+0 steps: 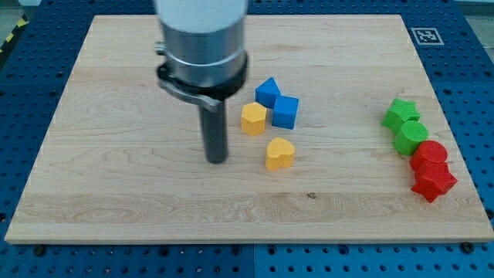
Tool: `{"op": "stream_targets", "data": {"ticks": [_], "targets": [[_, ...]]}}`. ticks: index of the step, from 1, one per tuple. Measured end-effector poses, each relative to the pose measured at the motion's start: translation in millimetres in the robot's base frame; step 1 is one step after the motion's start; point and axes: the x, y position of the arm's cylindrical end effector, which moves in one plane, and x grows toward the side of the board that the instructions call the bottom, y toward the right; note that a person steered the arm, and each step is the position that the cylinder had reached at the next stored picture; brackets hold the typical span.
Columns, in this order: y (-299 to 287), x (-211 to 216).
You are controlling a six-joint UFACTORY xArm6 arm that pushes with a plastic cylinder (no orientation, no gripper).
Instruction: Place the yellow hexagon at the top left of the yellow heart
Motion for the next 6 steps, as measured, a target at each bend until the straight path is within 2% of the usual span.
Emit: {"op": "stream_targets", "data": {"ticks": [1,2,3,4,6], "targets": [[-2,-60],[28,-82],[49,-71],[50,-38],[23,-20]]}}
